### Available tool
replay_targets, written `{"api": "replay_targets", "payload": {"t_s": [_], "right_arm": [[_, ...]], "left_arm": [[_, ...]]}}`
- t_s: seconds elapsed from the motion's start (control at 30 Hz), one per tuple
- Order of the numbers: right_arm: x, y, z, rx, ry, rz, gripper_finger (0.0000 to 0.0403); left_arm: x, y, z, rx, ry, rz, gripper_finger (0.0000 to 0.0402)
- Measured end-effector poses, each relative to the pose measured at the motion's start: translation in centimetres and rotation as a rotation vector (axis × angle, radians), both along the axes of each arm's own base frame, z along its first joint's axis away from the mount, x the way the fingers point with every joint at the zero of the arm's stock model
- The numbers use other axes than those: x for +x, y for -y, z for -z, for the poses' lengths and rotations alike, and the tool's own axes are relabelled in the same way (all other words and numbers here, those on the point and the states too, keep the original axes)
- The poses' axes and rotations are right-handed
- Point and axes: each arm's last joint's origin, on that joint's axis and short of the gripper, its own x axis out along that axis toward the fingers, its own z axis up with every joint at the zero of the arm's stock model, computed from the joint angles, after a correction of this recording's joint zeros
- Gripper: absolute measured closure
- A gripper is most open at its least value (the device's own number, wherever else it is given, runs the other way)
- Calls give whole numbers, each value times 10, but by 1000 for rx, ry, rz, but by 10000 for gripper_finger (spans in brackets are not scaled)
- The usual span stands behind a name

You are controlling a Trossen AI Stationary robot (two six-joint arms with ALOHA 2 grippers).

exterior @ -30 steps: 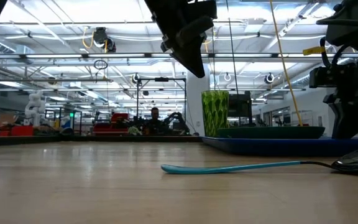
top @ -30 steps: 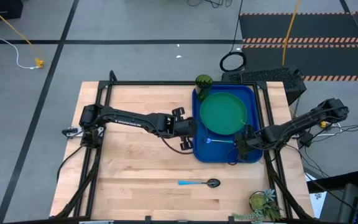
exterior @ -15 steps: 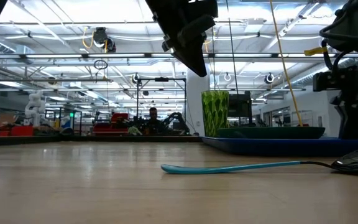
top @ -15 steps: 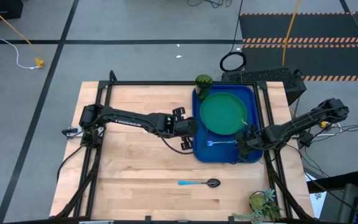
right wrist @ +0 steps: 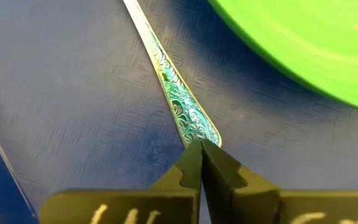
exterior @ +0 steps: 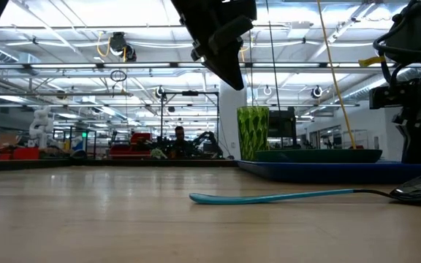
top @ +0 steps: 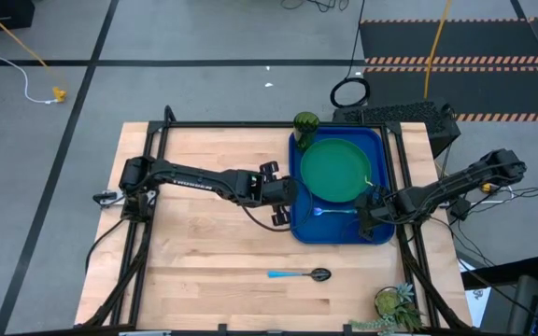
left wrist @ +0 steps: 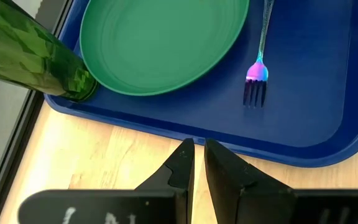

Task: Pick and place plate/cup/fork/spoon on tray
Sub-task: Put the blue fork on the blue tray to the left of the green cup, then put the blue spoon on the blue tray to the left of the blue fork

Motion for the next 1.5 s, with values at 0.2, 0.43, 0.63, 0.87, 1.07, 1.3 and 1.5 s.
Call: {"api": "replay_targets", "payload": {"t_s": [0.2,0.43,0.63,0.87,1.07,1.3,1.5], "right_arm": [[0,0,0,19,2,7,403],[-1,0,-3,40,24,7,403],[-2,0,-5,33,54,10,403],[-3,1,-6,19,59,8,403],[8,-1,-29,-23,134,-32,403],[19,-7,-59,-21,235,-123,403],[26,-11,-68,14,301,-197,403]], "left_arm": [[0,0,0,0,0,0,360],[0,0,0,0,6,1,360],[3,1,-2,-10,31,18,360],[3,2,-2,-16,34,30,360],[4,5,-3,-16,43,41,360],[5,28,-4,-50,84,79,360],[3,68,-8,-104,136,187,360]]}}
